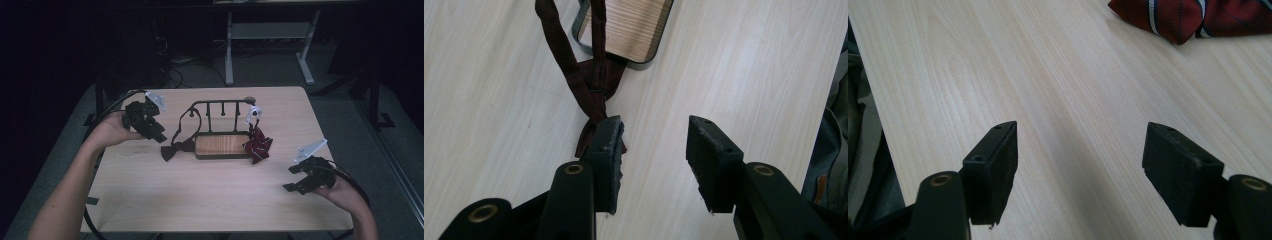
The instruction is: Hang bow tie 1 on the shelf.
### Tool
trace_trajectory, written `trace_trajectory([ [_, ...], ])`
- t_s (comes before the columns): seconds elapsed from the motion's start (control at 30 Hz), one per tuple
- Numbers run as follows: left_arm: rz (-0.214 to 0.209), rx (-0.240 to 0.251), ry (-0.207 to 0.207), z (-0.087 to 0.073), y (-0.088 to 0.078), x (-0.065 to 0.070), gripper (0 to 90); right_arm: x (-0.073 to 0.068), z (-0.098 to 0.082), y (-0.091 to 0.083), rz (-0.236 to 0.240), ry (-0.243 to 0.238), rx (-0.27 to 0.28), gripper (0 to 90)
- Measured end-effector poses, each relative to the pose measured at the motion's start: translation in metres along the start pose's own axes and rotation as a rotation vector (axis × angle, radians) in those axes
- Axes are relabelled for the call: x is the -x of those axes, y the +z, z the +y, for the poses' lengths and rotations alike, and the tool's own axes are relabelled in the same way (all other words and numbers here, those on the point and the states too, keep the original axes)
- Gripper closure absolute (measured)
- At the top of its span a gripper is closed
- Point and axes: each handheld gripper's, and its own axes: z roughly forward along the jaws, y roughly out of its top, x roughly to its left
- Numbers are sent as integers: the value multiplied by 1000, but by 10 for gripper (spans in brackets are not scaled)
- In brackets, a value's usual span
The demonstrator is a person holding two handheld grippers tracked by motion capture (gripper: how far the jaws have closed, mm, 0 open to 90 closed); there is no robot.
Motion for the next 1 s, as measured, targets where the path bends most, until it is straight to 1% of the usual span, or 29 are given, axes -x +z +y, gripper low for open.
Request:
trace_trajectory([
  [0.07,4,-7,5,-1,2,1,570,0,-1,0,1,4,-2,299],
  [0.17,4,2,6,-4,4,3,563,0,-1,1,-2,2,-5,298],
  [0.2,2,8,-1,-5,5,4,561,0,-1,1,1,5,-5,298],
  [0.23,-1,11,3,-7,6,4,560,-1,-1,1,2,8,-5,298],
  [0.37,-7,4,-7,-12,10,5,553,-1,0,2,1,0,-5,298],
  [0.53,-11,16,-10,-16,13,8,547,-1,0,1,1,1,-4,297],
  [0.6,-9,8,-13,-17,15,8,540,-1,0,1,-2,0,-4,297],
  [0.8,-4,23,-14,-21,18,12,510,-1,-1,0,-1,7,-5,296],
  [1.0,-16,35,-24,-31,24,14,498,-2,-2,-1,-7,4,-4,296],
])
